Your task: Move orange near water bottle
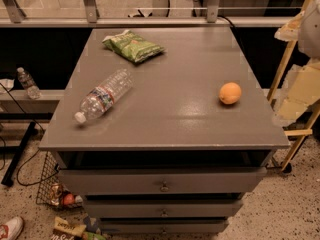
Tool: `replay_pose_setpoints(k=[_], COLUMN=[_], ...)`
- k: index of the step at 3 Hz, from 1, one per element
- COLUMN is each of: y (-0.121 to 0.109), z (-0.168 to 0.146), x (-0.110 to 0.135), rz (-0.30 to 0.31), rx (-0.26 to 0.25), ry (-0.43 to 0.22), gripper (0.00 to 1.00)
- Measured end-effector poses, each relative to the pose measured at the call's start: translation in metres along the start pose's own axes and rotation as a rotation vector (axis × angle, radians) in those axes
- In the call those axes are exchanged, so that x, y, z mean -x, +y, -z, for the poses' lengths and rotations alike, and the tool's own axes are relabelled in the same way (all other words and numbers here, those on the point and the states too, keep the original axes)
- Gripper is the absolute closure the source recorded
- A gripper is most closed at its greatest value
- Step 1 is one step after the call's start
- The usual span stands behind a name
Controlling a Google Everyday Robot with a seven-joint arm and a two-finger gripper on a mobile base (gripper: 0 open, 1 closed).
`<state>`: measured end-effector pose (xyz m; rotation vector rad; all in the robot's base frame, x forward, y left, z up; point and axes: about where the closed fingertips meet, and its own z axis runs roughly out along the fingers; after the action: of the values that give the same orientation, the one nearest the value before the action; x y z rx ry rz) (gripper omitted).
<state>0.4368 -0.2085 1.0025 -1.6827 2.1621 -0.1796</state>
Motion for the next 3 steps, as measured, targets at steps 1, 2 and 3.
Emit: replay_pose_setpoints(k=[1, 2, 3], y=[0.0, -0.011, -0.036], z=[0.0, -0.014, -0.038], x=[0.0, -0.005, -0.014], rz=[0.0, -0.011, -0.037], rx=[0.0, 0.007, 0.014], ry=[0.0, -0.047, -0.133], gripper=[0.0, 0.0, 0.0])
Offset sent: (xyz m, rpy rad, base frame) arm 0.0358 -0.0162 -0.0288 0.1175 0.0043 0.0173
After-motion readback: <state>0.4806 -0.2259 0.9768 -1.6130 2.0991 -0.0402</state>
